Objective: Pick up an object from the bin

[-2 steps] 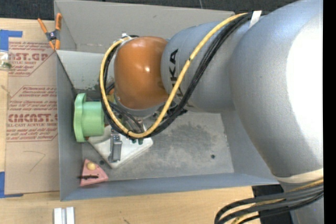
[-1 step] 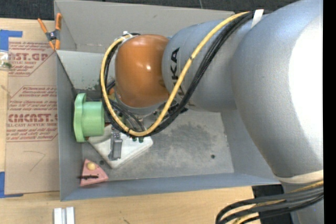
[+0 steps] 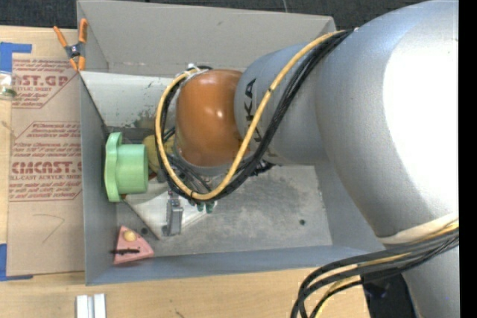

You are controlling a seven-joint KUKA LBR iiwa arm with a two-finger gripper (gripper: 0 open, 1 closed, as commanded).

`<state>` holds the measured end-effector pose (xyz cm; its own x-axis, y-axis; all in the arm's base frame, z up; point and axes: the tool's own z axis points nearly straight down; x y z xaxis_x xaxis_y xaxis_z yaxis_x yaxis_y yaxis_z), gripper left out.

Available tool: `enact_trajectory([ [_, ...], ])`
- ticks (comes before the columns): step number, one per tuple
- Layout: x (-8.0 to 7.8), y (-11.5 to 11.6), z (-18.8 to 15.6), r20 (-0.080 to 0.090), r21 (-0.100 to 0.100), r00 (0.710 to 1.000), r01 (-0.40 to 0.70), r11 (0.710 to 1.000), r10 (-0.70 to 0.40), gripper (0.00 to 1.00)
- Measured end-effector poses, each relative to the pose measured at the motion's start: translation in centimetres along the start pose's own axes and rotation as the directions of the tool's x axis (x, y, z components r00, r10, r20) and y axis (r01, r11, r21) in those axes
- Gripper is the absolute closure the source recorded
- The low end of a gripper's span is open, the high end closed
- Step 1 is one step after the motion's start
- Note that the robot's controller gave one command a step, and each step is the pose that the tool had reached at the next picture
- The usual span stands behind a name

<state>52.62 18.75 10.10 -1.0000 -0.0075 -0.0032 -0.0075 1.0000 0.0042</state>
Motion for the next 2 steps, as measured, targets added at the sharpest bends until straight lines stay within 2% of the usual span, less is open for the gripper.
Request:
enact_trajectory([
  [1, 1.8, -3.0, 1.5, -0.014, 0.003, 0.999, -0.051, 0.999, 0.052, 0.0],
  [2, 1.4, -4.1, -0.6, -0.002, 0.002, 0.998, -0.056, 0.998, 0.056, 0.0],
])
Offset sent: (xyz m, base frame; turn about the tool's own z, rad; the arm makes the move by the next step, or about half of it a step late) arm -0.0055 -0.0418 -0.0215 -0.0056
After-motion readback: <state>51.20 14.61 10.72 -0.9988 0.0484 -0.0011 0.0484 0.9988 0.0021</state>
